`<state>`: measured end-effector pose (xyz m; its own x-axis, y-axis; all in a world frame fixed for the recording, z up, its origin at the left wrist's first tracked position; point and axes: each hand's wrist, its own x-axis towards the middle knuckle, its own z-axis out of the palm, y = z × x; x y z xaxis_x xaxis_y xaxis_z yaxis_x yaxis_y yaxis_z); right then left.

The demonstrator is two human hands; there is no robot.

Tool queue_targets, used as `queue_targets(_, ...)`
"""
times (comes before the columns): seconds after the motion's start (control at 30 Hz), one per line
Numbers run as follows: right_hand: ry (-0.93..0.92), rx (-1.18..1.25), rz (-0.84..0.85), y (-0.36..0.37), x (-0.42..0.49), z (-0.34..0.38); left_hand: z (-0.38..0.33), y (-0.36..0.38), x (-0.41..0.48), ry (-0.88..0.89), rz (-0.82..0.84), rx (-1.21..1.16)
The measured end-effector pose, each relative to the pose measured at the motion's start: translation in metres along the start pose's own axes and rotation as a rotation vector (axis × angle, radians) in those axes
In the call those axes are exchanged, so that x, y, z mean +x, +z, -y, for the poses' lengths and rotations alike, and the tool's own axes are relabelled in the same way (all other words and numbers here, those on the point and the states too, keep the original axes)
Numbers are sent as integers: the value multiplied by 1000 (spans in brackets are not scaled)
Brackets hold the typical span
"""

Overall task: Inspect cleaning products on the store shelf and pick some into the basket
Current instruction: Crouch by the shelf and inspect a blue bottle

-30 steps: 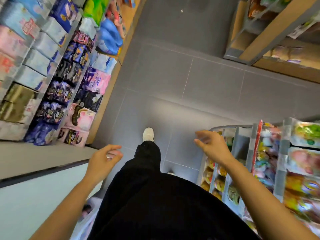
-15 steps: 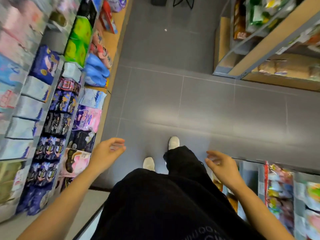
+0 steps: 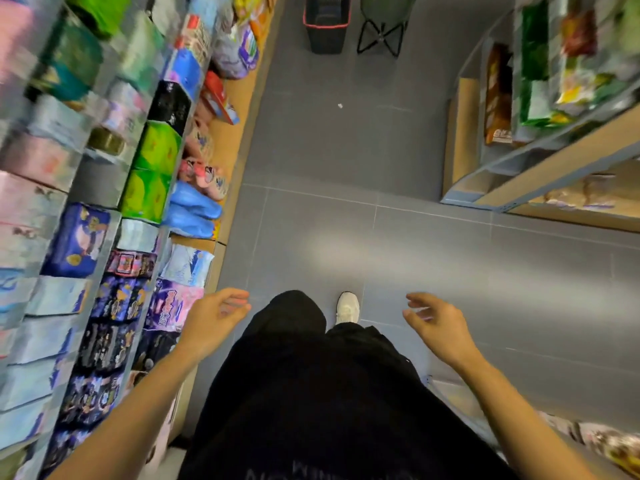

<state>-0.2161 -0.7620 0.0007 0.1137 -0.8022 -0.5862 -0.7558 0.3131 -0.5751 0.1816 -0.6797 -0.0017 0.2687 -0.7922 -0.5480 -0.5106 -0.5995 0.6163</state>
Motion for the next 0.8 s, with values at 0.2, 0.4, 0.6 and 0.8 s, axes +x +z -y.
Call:
queue_targets(0.2, -81, -93, 18, -47, 125, 74, -37, -23, 87, -90, -19, -65)
queue_targets(0.4, -58, -148, -10, -86, 238, 146, -87, -58, 218, -50, -6, -114)
queue_targets(0.6, 63, -133, -36, -138, 315, 192, -174, -103, 352, 18, 47, -123)
queue_targets(0.8, 145, -49, -79, -188, 392, 219, -274, -135, 479, 86, 72, -81)
